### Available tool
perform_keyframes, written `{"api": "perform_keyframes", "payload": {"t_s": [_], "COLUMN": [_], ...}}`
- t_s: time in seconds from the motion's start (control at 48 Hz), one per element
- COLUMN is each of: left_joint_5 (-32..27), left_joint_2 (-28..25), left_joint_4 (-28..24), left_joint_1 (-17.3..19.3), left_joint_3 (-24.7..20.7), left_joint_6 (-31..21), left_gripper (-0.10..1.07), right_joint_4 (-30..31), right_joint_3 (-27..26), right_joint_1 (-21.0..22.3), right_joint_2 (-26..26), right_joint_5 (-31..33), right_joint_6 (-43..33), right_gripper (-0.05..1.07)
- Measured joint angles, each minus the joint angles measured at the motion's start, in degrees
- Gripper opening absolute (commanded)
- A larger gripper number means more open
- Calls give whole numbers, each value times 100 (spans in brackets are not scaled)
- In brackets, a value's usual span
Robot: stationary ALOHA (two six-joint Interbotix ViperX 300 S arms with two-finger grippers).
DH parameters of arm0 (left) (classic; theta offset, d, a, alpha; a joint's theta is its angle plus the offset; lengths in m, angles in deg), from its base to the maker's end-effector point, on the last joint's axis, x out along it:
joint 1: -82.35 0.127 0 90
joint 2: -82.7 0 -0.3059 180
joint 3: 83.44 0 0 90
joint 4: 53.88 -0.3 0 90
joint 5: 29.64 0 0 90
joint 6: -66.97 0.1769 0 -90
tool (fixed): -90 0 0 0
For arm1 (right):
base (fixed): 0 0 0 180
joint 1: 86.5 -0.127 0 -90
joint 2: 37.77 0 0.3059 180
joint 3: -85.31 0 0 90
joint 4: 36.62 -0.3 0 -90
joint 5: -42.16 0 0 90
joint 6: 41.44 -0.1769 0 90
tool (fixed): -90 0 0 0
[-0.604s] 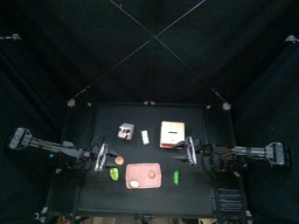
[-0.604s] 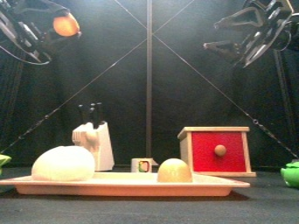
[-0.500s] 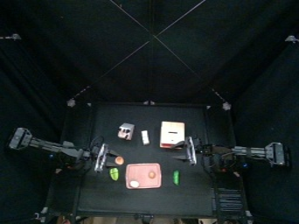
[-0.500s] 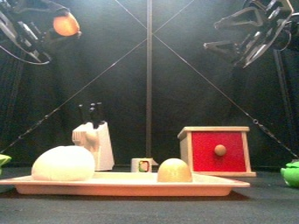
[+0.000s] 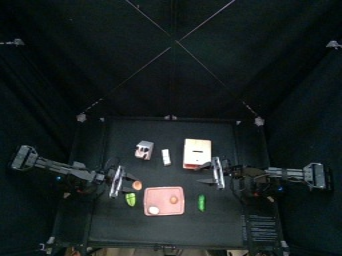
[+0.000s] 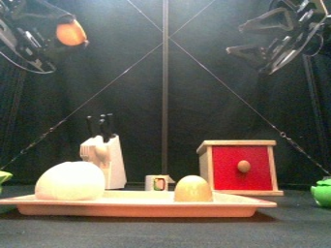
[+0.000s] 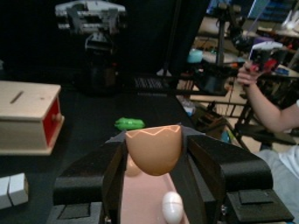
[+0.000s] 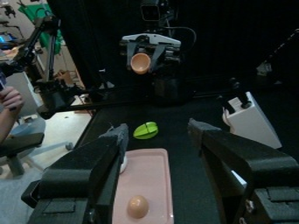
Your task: Drop eggshell
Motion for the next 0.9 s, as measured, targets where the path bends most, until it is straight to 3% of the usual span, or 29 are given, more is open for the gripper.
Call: {"api": "perform_keyframes", "payload": {"t_s": [0.167, 0.458, 0.604, 0.896], "left_joint_5": [-79, -79, -62, -62], "left_joint_2": [-554, -2109, -3041, -4069], "left_joint_4": [0, -185, -571, -1072], "left_joint_1": [-18, -9, 70, 290], "left_joint_3": [-220, -984, -1494, -2197], "left_joint_6": [18, 44, 44, 44], "left_gripper": [56, 57, 58, 61], "right_joint_4": [9, -9, -9, -26], "right_joint_3": [44, 44, 44, 44], "right_joint_1": [-26, -35, -35, -44], "right_joint_2": [-9, -9, 0, -9], "right_joint_5": [9, 9, 9, 9], "right_joint_6": [-53, -53, -53, -53], "right_gripper": [91, 91, 91, 91]}}
